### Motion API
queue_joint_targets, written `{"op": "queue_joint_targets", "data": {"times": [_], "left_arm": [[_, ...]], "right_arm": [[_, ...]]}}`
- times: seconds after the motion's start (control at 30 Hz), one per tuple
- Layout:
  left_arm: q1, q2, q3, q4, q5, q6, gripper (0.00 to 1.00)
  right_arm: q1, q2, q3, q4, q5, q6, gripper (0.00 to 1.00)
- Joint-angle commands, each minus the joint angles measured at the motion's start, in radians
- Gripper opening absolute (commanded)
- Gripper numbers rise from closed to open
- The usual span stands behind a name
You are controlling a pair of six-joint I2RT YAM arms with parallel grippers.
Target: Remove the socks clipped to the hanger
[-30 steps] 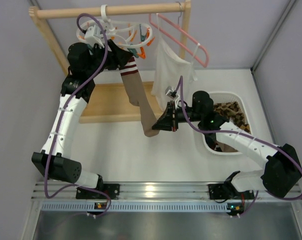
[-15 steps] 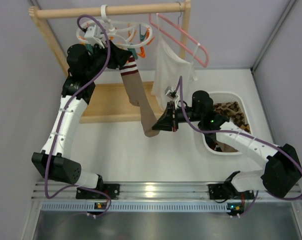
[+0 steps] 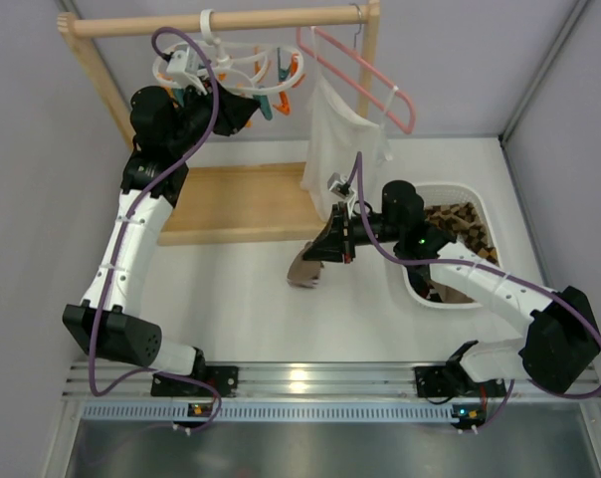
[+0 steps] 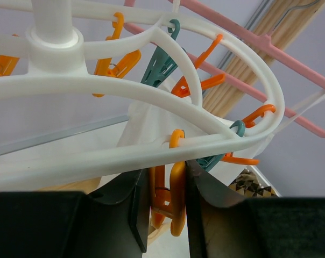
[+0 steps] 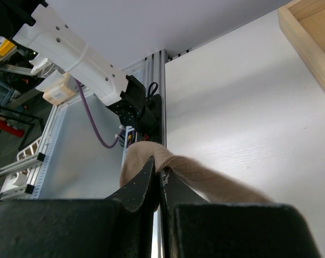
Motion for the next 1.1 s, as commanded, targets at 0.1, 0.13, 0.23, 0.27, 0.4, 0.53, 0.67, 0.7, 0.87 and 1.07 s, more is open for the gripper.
{"op": "queue_joint_targets", "data": {"times": [0.1,0.13,0.23,0.27,0.4,0.53,0.67,0.7,0.87,1.07], "left_arm": [[0.004,-0.058,-0.042,0.062,-0.050,-0.045,0.57],[0.004,-0.072,-0.059,0.062,-0.074,-0.053,0.62],[0.004,-0.121,-0.139,0.062,-0.106,-0.071,0.71],[0.004,-0.132,-0.153,0.063,-0.111,-0.074,0.73],[0.004,-0.208,-0.223,0.062,-0.123,-0.096,0.83],[0.002,-0.285,-0.329,0.062,-0.165,-0.123,0.98],[0.002,-0.392,-0.459,0.056,-0.188,-0.168,0.98],[0.002,-0.415,-0.489,0.043,-0.211,-0.178,0.98],[0.002,-0.529,-0.627,-0.134,-0.260,-0.177,0.98],[0.002,-0.667,-0.739,-0.357,-0.304,-0.096,0.98]], "right_arm": [[-0.007,-0.051,-0.014,0.014,0.009,-0.026,0.00],[-0.007,-0.062,-0.022,0.010,0.019,-0.026,0.00],[-0.007,-0.136,-0.051,-0.036,0.091,-0.054,0.00],[-0.007,-0.151,-0.056,-0.056,0.111,-0.063,0.00],[-0.007,-0.225,-0.085,-0.172,0.232,-0.106,0.00],[-0.012,-0.292,-0.116,-0.241,0.312,-0.120,0.01],[-0.018,-0.358,-0.105,-0.364,0.461,-0.126,0.01],[-0.018,-0.372,-0.103,-0.383,0.522,-0.126,0.01],[-0.023,-0.444,-0.056,-0.516,0.691,-0.132,0.01],[-0.021,-0.568,0.010,-0.699,1.004,-0.092,0.02]]}}
